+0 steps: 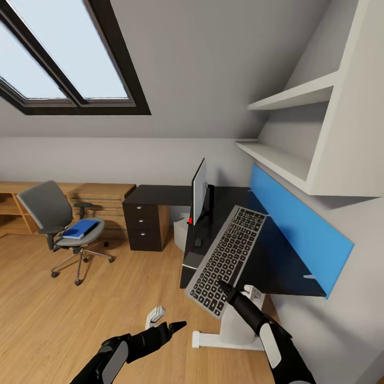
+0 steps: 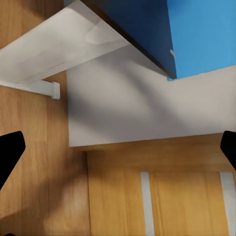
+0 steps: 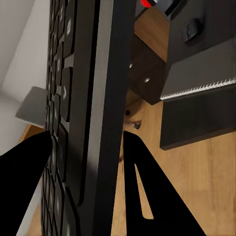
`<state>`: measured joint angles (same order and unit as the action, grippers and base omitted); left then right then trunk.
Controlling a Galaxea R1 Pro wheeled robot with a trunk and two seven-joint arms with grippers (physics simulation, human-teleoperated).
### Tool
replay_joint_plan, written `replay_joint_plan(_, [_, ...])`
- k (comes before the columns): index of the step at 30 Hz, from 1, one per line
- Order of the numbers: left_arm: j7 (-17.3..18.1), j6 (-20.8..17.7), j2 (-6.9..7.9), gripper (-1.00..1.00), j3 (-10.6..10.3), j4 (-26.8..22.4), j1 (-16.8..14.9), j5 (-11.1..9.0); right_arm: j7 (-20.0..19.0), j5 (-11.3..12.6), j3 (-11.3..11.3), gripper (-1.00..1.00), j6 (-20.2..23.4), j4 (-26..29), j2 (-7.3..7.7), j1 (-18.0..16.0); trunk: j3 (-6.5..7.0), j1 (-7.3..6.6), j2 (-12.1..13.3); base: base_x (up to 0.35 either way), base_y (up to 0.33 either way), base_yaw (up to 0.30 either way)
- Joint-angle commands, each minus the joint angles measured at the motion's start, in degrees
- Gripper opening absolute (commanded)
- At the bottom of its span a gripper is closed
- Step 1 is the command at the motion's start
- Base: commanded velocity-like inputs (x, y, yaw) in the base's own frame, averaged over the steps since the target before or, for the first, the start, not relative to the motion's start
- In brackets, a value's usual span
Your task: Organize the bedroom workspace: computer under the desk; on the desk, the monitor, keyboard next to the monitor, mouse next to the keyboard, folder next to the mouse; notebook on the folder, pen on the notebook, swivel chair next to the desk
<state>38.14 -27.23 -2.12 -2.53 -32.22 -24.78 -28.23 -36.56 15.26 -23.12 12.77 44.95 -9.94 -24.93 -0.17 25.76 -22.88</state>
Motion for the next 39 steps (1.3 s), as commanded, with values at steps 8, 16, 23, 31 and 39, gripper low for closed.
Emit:
replay_joint_plan(8, [0.1, -0.5, -0.02, 1.0, -0.1, 0.1, 0.0, -0.5, -0.3, 3.3, -0.4, -1.0, 0.2, -0.1, -0.06, 0.0, -0.02, 0.02, 0.0, 0.0, 0.0, 0.0])
replay_joint_plan(16, [0.1, -0.5, -0.07, 1.0, -0.2, 0.5, 0.0, -0.5, -0.2, 4.7, -0.2, -1.0, 0.2, -1.0, -0.06, 0.0, -0.02, 0.02, 0.0, 0.0, 0.0, 0.0])
replay_joint_plan(23, [0.1, -0.4, -0.08, 1.0, -0.2, 1.1, 0.0, -0.4, -0.1, 5.0, 0.1, -1.0, 0.8, -4.2, -0.06, 0.0, -0.02, 0.02, 0.0, 0.0, 0.0, 0.0])
replay_joint_plan(31, [0.3, -0.4, -0.03, 1.0, -0.2, 1.3, 0.0, -0.4, -0.2, 6.1, 0.3, -1.0, 7.8, -5.9, -0.06, 0.0, -0.02, 0.02, 0.0, 0.0, 0.0, 0.0])
replay_joint_plan(39, [4.9, -0.4, -0.07, 1.0, -0.3, 1.3, 0.0, -0.4, -0.2, 12.3, 0.3, -1.0, 11.3, -6.4, -0.06, 0.0, -0.02, 0.02, 0.0, 0.0, 0.0, 0.0])
